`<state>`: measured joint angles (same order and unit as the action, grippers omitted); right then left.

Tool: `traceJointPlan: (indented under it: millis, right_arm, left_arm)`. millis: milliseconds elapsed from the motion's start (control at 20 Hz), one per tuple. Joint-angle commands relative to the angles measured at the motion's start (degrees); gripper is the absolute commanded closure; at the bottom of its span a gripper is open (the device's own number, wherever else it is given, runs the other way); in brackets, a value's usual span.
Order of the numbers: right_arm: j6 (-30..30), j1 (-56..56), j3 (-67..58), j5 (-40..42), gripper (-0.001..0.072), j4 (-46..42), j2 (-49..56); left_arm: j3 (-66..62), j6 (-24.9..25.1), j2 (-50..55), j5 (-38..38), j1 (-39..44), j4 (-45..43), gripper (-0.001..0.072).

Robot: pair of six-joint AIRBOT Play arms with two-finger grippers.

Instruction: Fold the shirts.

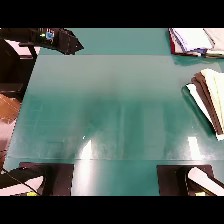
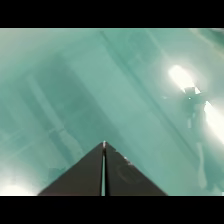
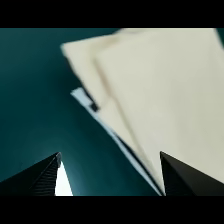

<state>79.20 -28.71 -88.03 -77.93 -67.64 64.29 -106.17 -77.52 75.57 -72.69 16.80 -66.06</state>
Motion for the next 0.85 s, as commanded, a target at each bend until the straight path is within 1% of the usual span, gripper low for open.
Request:
traceJointPlan:
  millis: [0,50,100,150,200,250,300,500,800]
  right_arm:
    - [0.0,13.7,-0.9,1.6,0.0016,4.9,-0.4]
    - [0.0,18.0,-0.9,2.6,0.0034,4.7,-0.5]
    - [0.0,21.6,-0.9,3.4,0.0138,4.5,-0.5]
    - [0.0,25.1,-0.9,4.1,0.0265,4.5,-0.5]
    - [-0.2,28.0,-0.9,4.9,0.0411,4.5,-0.5]
    - [-0.3,30.7,-0.9,5.6,0.0581,4.5,-0.5]
    - [-0.3,32.7,-0.9,6.0,0.0695,4.5,-0.5]
    - [-0.4,36.7,-0.9,6.2,0.0696,4.5,-0.5]
    - [-0.3,36.7,-0.9,6.2,0.0696,4.7,-0.5]
  left_arm:
    - [-0.1,0.0,0.0,-0.2,-0.1,-0.9,0.0681]
    - [-0.1,0.0,0.0,-0.1,-0.1,-0.7,0.0681]
    - [-0.1,0.0,0.0,-0.1,-0.1,-0.7,0.0681]
    - [-0.1,0.0,0.0,-0.1,-0.1,-0.7,0.0681]
    - [-0.1,0.0,0.0,-0.1,-0.1,-0.7,0.0681]
    - [-0.1,0.0,0.0,-0.1,-0.1,-0.7,0.0681]
    - [-0.1,0.0,0.0,-0.1,-0.1,-0.7,0.0681]
    - [-0.1,0.0,0.0,-0.1,-0.1,-0.7,0.0681]
    - [-0.1,0.0,0.0,-0.1,-0.1,-0.7,0.0681]
